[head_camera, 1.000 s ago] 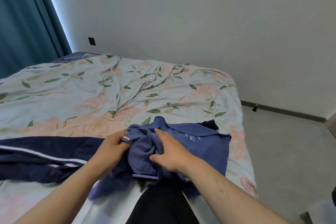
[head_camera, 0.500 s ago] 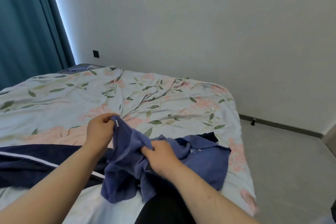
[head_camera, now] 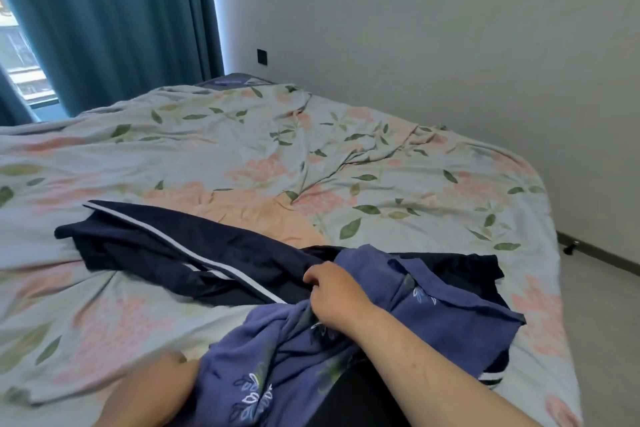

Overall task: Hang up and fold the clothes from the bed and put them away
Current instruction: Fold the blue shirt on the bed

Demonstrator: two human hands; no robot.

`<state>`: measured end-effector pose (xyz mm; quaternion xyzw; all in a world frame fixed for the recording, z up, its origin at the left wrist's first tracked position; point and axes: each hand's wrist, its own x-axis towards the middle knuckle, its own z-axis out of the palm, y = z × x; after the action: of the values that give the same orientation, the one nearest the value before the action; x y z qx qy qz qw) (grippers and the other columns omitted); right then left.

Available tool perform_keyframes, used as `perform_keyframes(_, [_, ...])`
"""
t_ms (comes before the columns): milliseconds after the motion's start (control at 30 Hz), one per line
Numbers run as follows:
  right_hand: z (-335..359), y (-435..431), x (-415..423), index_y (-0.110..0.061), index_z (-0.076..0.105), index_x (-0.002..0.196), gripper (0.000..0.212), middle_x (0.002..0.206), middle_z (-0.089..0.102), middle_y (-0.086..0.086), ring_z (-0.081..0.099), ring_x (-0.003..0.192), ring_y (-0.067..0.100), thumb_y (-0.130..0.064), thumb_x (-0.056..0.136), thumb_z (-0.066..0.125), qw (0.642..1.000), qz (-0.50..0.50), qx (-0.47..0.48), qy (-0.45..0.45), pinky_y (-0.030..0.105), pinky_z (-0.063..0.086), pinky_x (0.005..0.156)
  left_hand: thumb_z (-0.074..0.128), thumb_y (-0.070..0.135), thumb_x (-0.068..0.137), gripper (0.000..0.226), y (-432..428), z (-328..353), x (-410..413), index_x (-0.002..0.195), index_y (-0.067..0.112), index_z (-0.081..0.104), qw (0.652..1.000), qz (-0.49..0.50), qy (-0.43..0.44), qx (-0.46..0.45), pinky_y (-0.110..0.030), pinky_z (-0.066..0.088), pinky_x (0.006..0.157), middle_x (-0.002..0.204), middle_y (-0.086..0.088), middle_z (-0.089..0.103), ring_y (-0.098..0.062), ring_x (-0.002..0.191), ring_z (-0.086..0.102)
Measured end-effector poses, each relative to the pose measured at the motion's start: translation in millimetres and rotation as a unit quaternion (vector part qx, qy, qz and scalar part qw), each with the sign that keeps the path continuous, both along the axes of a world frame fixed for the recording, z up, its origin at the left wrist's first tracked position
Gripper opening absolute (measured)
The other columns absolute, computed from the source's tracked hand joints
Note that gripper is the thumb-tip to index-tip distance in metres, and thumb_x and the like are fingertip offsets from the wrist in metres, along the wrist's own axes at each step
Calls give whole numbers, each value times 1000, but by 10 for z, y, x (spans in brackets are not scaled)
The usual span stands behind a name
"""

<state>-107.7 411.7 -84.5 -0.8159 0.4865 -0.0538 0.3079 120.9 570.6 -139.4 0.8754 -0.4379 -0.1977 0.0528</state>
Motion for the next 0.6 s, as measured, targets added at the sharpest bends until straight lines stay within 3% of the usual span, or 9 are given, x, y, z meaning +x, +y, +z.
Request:
perform_keyframes(100, [-134,-211,-10,-25,29,153,63,162,18,3,34,136,37,-4,96,47,992,35,-65,100,43,47,90,52,37,91,17,-62,20,-156,85,21,51,991,3,19,-131,-39,45,84,99,-5,59,-25,92,54])
perform_keyframes(167, [-155,-284,-71,-28,22,157,69,163,20,9,23,145,40,-8,97,50,974,74,-59,207,46,44,100,58,60,81,35,-175,106,-357,84,25,52,989,-59,80,-112,-32,47,75,92,5,62,-14,87,59])
perform_keyframes(233, [-163,-342,-177,-28,39,151,56,150,46,13,36,139,38,-11,99,51,966,86,-40,242,46,47,99,56,74,65,50,-228,64,-497,90,30,53,989,-134,50,-33,-26,46,70,97,9,64,-7,89,61])
perform_keyframes(267, [-152,-366,-233,-26,51,143,46,140,57,12,47,131,36,-12,99,52,968,86,-38,231,45,51,96,53,70,67,46,-228,42,-527,93,32,52,989,-147,17,6,-28,46,73,104,8,65,-11,96,62])
perform_keyframes(333, [-67,-409,-344,-19,66,120,25,116,68,12,61,103,31,-16,100,51,975,83,-48,201,42,55,82,49,46,79,11,-226,39,-498,85,37,51,993,-118,17,4,-24,45,73,105,7,70,-14,97,65])
perform_keyframes(400, [67,-499,-503,-16,70,102,21,99,69,11,59,84,27,-22,100,50,973,77,-79,201,35,49,71,51,22,82,21,-315,64,-387,71,40,54,992,-93,72,-40,-19,45,67,91,9,72,-13,85,66])
perform_keyframes(467, [204,-610,-744,-16,71,98,21,95,68,9,60,87,27,-23,99,51,970,53,-136,197,33,46,73,52,7,78,23,-502,162,-214,68,26,60,986,-62,129,-88,-32,52,75,83,3,74,-21,85,68])
perform_keyframes(533, [305,-720,-1061,-17,67,89,21,88,62,6,58,92,30,-23,100,50,968,8,-183,170,34,40,72,55,4,78,17,-737,334,-56,69,15,65,970,-10,176,-169,-41,54,76,72,0,71,-25,80,67])
perform_keyframes(600, [384,-790,-1396,-19,54,78,25,80,53,2,56,91,31,-26,102,49,962,-62,-211,164,36,35,68,62,13,79,12,-1003,540,12,69,12,67,947,34,213,-236,-41,50,70,67,-1,70,-23,73,65])
